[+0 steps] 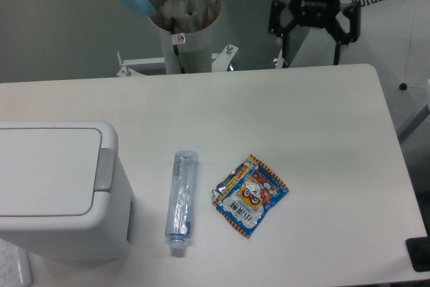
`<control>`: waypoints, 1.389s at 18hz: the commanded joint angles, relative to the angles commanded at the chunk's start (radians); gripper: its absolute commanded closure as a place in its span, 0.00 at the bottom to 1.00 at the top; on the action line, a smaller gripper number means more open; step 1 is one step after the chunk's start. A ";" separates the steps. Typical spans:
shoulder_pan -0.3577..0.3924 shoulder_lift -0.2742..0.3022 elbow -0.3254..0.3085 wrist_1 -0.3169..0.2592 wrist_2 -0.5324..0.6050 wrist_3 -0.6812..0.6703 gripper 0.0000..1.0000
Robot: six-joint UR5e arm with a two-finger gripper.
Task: Open the trash can
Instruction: 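Move the open gripper down toward the white trash can lid, then lower the gripper onto the lid edge and push it open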
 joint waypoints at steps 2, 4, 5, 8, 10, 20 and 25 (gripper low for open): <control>-0.069 -0.032 0.021 0.022 0.002 -0.155 0.00; -0.133 -0.070 0.049 0.048 0.000 -0.352 0.00; -0.164 -0.080 0.049 0.067 0.000 -0.416 0.00; -0.230 -0.098 0.040 0.159 0.000 -0.600 0.00; -0.276 -0.112 0.034 0.170 0.002 -0.698 0.00; -0.378 -0.164 0.054 0.201 0.006 -0.821 0.00; -0.424 -0.192 0.077 0.203 0.006 -0.824 0.00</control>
